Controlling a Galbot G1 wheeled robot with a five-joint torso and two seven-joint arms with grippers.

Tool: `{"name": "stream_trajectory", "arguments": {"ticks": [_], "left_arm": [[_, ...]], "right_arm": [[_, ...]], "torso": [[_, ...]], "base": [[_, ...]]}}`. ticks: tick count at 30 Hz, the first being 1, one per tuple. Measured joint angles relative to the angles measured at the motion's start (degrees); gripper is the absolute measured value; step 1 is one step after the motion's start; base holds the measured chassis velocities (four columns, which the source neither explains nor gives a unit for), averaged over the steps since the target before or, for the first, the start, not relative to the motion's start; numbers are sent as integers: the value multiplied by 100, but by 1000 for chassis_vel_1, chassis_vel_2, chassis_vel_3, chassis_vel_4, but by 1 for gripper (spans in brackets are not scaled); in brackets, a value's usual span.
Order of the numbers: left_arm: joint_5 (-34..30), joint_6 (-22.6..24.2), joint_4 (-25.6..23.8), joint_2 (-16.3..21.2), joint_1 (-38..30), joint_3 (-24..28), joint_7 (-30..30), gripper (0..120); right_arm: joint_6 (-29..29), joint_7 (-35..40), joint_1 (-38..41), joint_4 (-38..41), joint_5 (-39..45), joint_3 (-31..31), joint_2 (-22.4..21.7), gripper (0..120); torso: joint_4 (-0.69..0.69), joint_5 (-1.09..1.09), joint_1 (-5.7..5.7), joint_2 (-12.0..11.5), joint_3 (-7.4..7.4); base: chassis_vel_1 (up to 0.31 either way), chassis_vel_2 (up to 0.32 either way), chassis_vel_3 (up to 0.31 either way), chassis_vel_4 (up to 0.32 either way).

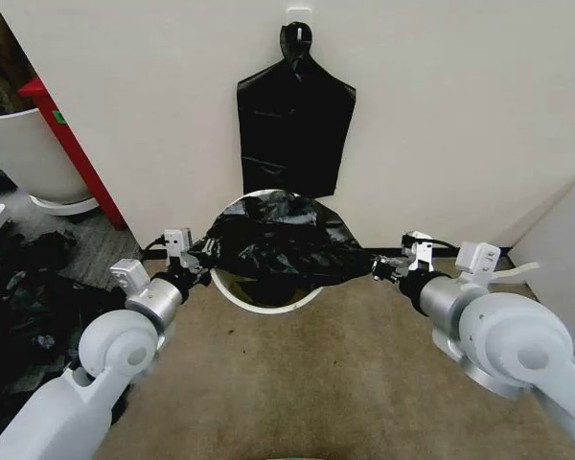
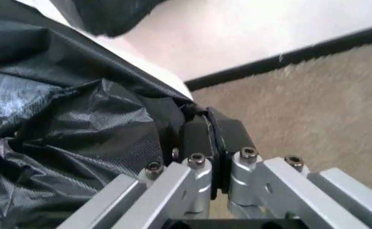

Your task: Place the garbage bag over the trash bin.

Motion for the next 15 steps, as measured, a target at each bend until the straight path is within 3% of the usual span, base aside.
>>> {"name": "stream_trajectory", "arguments": {"ticks": [6, 9, 15], "left_arm": [[-176, -31, -3, -2, 83, -141, 167, 4], [-212, -27, -19, -8, 98, -151, 168, 4], [-80, 42, -1, -9, 104, -131, 145, 4]], "right_arm": [[-4, -1111, -256, -450, -95, 71, 121, 0], [-7, -1314, -244, -635, -97, 80, 178, 0], [-13, -992, -130, -313, -161, 97, 121, 6]], "torso": [[0, 0, 0, 0, 0], [0, 1, 0, 0, 0], [0, 0, 0, 0, 1]], "base": [[0, 0, 0, 0], [0, 0, 0, 0], [0, 0, 0, 0]]}}
